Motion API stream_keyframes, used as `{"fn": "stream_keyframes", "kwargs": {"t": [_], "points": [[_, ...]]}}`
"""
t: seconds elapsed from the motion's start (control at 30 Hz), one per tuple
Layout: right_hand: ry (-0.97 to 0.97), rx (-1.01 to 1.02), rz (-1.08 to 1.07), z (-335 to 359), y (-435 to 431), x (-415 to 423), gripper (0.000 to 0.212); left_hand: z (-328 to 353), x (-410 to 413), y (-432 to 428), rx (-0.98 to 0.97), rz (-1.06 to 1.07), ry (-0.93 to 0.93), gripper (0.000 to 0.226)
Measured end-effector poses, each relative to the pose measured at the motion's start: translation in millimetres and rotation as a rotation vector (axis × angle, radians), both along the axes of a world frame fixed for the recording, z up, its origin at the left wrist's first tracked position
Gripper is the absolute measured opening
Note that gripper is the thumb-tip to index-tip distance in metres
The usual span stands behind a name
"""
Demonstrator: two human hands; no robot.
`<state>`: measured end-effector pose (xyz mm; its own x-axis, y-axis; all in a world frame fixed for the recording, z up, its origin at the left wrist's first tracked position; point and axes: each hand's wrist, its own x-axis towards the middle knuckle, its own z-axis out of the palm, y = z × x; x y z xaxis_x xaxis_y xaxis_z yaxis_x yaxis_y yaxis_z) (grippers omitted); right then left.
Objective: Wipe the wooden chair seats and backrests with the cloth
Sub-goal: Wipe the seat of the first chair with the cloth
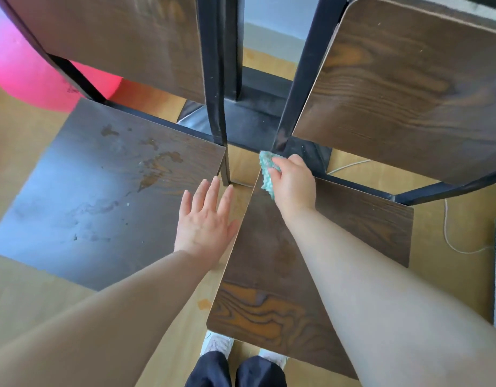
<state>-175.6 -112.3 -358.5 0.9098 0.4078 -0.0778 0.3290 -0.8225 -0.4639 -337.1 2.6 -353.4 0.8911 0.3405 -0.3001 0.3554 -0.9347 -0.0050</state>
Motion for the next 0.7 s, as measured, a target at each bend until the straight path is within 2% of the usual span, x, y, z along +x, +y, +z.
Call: {"fn": "stream_keyframes", "kwargs": {"t": [0.1,0.17,0.23,0.3,0.5,0.7], "points": [[0.068,-0.074,0.003,-12.8,9.2,10.0,0.025,-5.2,3.5,6.4,0.005,0.018,-0.003,0.07],[0.137,-0.141,0.021,-19.3,9.4,6.9,0.034,-8.7,2.7,7.9,0.001,0.027,-0.006,0.07],[0.081,-0.24,0.127,-23.9,6.9,-0.8,0.046,-12.2,-0.6,7.8,-0.004,0.029,-0.012,0.069],[0.066,-0.218,0.146,-25.4,4.1,-3.4,0.047,-13.7,-5.2,7.2,-0.012,0.026,-0.005,0.069],[0.213,-0.075,0.155,-23.0,-8.8,-23.4,0.036,-11.4,-30.2,5.0,-0.04,0.021,0.031,0.071],[0.241,-0.082,0.256,-22.7,-33.0,-77.9,0.035,-17.3,-62.4,-4.4,-0.056,0.004,0.05,0.063]]}}
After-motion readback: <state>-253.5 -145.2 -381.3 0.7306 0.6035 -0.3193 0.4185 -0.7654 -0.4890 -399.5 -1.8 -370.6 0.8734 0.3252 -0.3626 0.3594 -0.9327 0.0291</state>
